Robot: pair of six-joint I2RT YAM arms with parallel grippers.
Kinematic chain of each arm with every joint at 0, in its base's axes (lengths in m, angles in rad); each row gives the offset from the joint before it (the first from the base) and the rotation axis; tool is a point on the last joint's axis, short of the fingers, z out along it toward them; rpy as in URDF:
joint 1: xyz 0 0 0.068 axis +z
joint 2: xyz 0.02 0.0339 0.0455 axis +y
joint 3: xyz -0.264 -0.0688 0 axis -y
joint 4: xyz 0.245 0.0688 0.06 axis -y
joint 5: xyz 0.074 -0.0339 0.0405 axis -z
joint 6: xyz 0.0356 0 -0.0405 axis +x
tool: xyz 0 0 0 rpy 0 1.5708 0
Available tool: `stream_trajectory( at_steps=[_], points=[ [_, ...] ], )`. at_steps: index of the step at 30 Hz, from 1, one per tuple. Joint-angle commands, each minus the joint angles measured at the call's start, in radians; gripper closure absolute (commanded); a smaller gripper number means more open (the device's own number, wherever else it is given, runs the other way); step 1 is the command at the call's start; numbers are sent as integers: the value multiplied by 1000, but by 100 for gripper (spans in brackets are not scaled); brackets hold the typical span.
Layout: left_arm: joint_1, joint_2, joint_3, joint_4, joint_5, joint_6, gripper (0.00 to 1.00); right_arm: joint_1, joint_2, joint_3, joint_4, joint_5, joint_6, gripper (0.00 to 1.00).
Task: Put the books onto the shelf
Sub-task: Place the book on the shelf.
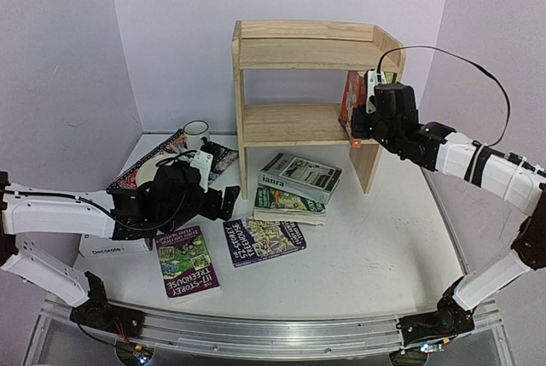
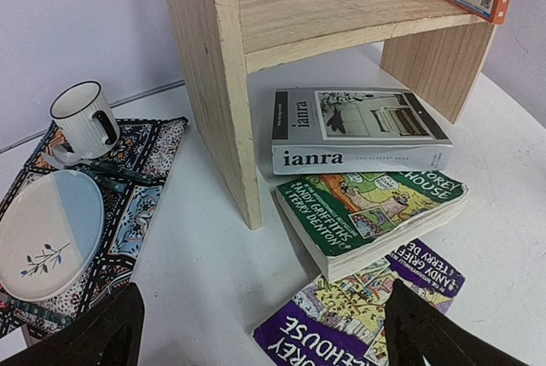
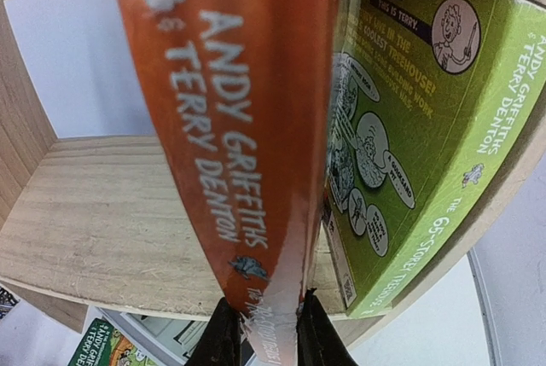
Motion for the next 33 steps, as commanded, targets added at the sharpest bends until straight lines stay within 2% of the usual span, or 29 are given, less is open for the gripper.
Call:
stream_trajectory(
  at_steps=[1, 17, 33],
  points=[
    [5, -11, 16, 9, -22, -11, 1, -24, 15, 52, 67, 11, -18, 95],
    [5, 19, 44, 9, -16, 3, 0, -63, 43, 64, 97, -43, -20, 94],
    [5, 1, 26, 9, -19, -6, 1, -80, 73, 94, 109, -32, -18, 93]
  ],
)
